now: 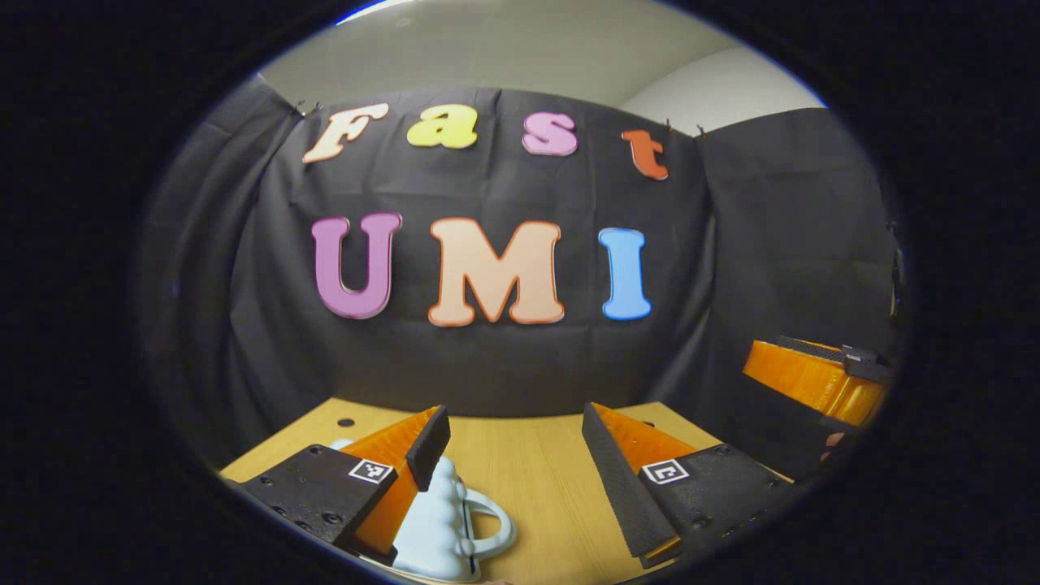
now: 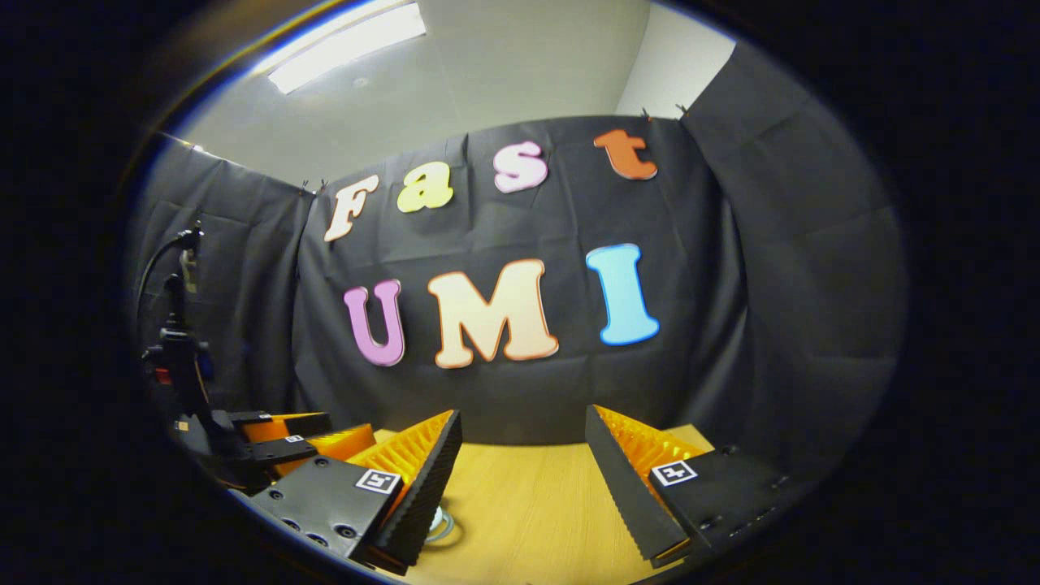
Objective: First open the suitcase, pack the skin care products into it, and then close the suitcase.
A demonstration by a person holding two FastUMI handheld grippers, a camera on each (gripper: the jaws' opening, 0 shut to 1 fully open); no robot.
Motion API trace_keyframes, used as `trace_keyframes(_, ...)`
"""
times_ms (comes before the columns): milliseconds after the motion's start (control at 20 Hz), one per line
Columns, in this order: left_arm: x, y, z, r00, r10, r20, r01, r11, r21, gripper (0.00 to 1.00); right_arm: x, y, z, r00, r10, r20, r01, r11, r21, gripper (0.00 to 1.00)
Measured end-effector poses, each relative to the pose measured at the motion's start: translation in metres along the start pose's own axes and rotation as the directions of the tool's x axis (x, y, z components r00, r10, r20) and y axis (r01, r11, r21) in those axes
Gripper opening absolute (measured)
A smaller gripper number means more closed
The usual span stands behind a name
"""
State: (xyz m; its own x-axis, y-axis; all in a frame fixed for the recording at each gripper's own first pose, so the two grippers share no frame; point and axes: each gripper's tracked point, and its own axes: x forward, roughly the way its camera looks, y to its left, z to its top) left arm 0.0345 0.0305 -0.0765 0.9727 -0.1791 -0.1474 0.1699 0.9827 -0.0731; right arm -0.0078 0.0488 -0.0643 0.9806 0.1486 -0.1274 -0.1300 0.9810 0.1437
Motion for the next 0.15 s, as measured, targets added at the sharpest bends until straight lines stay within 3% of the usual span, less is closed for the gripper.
trace_keyframes(150,-0.009,0.004,0.023,0.999,-0.026,0.038,0.026,1.0,0.0,0.95,-0.01,0.018,0.022,0.999,-0.024,0.042,0.024,1.0,0.004,0.96)
